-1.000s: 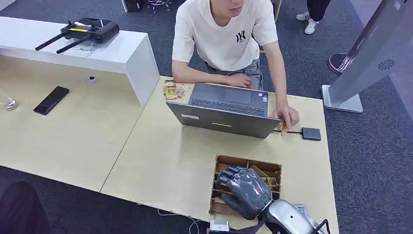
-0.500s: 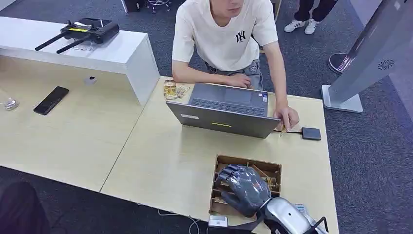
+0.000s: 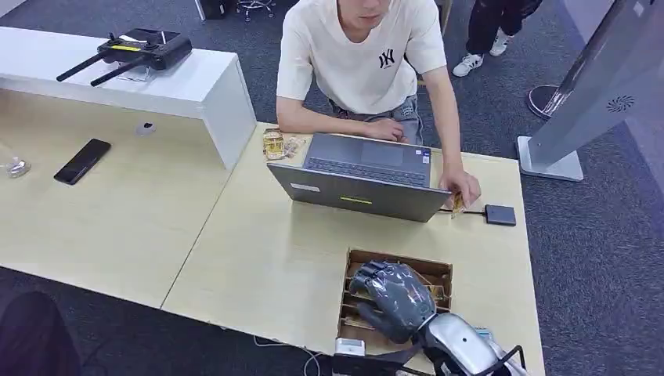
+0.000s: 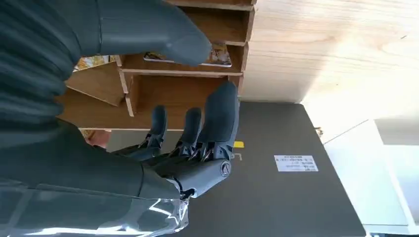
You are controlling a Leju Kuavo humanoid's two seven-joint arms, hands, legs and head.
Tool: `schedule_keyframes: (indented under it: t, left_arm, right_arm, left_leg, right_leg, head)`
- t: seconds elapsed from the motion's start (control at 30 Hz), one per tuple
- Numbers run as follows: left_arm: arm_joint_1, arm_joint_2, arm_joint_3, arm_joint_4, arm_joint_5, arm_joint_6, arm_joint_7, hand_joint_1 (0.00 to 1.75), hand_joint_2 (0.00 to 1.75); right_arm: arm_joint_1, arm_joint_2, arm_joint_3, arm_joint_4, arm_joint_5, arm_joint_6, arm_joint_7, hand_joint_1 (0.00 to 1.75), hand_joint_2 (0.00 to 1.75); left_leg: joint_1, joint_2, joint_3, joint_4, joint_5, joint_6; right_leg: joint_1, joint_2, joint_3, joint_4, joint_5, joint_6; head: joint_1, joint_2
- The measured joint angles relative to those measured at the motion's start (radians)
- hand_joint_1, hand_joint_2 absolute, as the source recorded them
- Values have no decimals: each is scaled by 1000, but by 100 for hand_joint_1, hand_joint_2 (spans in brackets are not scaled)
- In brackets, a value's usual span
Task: Pass the card to the sensor for recognition and then transmit it.
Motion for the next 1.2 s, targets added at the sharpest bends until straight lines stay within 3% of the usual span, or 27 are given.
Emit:
schedule_keyframes:
  t: [0.3,0.93,1.0,1.1,1.2]
  left_arm:
    - [0,0,0,0,4,2,2,0,0]
    - [0,-1,0,0,19,5,2,0,0]
    - [0,-1,0,0,20,5,2,0,0]
    - [0,-1,0,0,21,4,2,0,0]
    - [0,-1,0,0,24,4,2,0,0]
  right_arm:
    - [0,0,-7,15,0,1,0,98,175]
    - [0,0,-2,40,-10,22,0,91,175]
    - [0,0,-2,41,-11,22,0,98,175]
    - [0,0,-2,41,-12,23,0,138,175]
    - [0,0,-2,41,-15,23,0,140,175]
  left_leg:
    - [0,0,0,0,0,0]
    - [0,0,0,0,0,0]
    - [0,0,0,0,0,0]
    - [0,0,0,0,0,0]
    - [0,0,0,0,0,0]
  right_leg:
    - [0,0,0,0,0,0]
    - [0,0,0,0,0,0]
    - [0,0,0,0,0,0]
    - [0,0,0,0,0,0]
    - [0,0,0,0,0,0]
  head:
    - [0,0]
    - [0,0]
    - [0,0]
    - [0,0]
    - [0,0]
